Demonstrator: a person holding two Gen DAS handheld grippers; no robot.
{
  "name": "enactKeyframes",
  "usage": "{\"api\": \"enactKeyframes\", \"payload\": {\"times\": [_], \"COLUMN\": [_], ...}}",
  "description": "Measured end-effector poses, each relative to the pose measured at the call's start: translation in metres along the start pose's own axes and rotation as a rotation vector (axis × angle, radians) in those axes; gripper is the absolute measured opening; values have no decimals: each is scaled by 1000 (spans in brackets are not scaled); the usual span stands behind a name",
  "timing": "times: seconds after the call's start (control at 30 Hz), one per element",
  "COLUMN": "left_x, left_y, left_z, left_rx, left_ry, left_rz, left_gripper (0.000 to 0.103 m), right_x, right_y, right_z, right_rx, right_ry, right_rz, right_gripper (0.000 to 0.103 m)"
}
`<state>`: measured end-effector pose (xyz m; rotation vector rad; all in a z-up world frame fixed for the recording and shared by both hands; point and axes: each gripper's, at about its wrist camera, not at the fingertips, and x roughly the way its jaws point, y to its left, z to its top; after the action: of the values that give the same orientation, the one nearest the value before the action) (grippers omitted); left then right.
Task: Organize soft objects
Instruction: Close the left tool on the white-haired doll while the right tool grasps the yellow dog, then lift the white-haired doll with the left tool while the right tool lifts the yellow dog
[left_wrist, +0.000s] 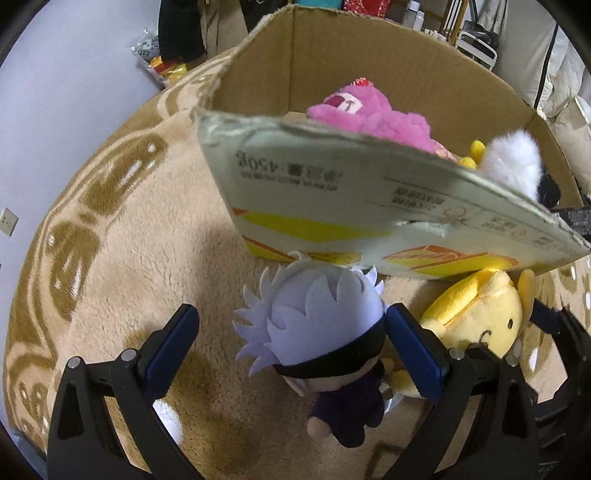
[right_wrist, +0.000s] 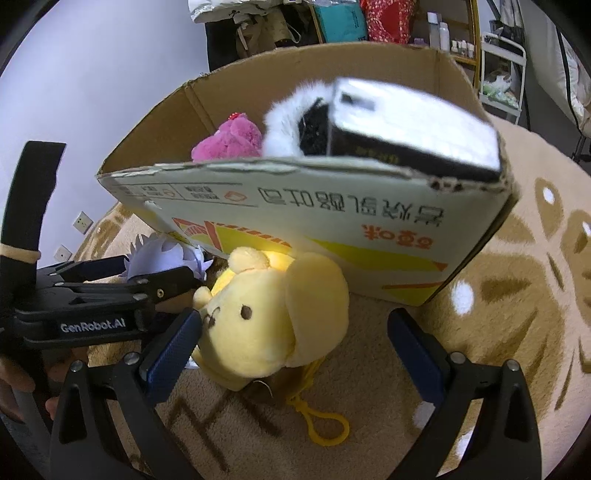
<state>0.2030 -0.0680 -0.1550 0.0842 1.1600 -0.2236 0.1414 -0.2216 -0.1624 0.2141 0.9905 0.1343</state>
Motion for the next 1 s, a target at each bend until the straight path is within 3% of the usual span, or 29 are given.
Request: {"api": "enactKeyframes", "payload": {"times": [0.23, 0.37, 0.63, 1.0], "left_x": [8, 11, 0, -50], "left_y": [-12, -23, -19, -12], "left_z": [-6, -11, -17, -30], "left_rx": [59, 117, 116, 131], "left_ry": [42, 49, 36, -82], "left_rz": [-18, 11, 21, 99], "left_gripper": [74, 61, 56, 56], "right_x": [0, -4, -20, -58], "right_y": [5, 10, 9, -4], "right_z": [1, 0, -6, -19], "right_rx": [8, -9, -6, 25], "right_ry": [12, -1, -36, -97], "right_rz": [83, 68, 65, 51], "right_gripper": [68, 61, 54, 54]}}
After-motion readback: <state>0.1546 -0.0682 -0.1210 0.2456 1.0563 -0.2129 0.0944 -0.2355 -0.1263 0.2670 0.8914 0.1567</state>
